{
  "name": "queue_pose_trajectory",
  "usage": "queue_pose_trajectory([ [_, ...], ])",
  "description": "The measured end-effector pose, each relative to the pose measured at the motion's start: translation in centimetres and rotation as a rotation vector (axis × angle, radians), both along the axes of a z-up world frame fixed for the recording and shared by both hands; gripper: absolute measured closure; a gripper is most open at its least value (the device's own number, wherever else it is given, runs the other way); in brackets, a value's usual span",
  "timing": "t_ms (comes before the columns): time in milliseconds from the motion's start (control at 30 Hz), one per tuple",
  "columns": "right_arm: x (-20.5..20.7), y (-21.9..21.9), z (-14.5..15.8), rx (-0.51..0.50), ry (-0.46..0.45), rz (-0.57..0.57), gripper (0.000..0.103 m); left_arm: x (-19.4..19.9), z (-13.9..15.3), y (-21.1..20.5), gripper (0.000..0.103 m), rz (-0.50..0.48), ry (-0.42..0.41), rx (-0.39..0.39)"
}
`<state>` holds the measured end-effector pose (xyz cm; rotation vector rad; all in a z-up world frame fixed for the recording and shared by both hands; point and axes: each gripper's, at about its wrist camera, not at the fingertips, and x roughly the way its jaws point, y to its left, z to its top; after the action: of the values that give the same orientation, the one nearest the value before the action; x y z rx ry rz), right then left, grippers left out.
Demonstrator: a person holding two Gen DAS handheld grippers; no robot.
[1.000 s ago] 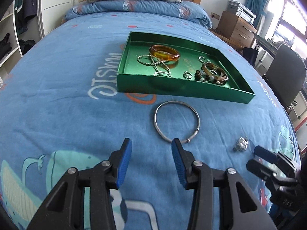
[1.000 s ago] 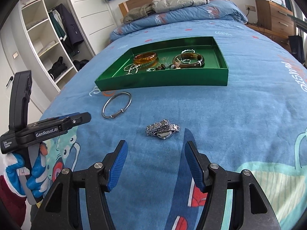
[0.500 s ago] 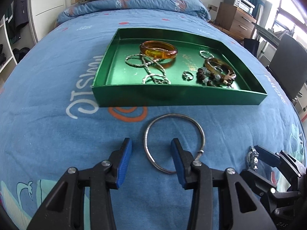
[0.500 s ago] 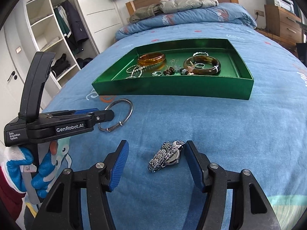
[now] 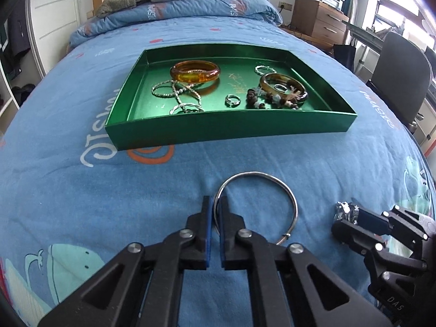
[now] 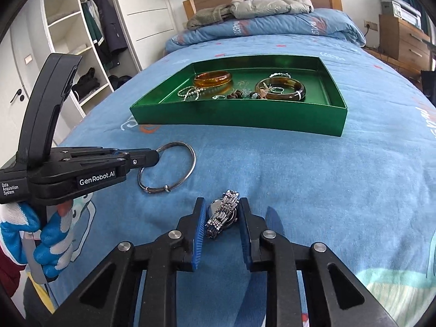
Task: Organize jewelry
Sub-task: 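Carry the bangle with the left tool while the right tool carries the watch into the tray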
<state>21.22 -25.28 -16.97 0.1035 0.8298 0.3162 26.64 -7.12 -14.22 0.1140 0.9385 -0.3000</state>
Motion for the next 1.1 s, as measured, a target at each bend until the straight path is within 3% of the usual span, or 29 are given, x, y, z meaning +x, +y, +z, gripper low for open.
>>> queue_pose_trajectory([
  [367, -2.7, -1.5, 2.4, 0.021, -0.06, -0.024, 0.08, -2.3, 4.5, -0.7, 0.1, -0.042, -0.122, 0.068],
  [600, -1.8, -2.2, 5.4, 0.019, -0.127, -0.011, 0.08, -0.8, 8.7, -0.8, 0.1, -0.085, -0.208, 0.078],
  [800, 3.3, -2.8, 7.6, 0.023, -0.164, -0.021, 0.08, 3.9, 10.5, -1.6, 0.1, -0.081, -0.244, 0.065],
  [1100, 14.8, -2.7, 8.6, 0.062, -0.15, -0.043, 0.08, 10.1, 8.3, -4.0, 0.099, -0.074, -0.209, 0.052],
])
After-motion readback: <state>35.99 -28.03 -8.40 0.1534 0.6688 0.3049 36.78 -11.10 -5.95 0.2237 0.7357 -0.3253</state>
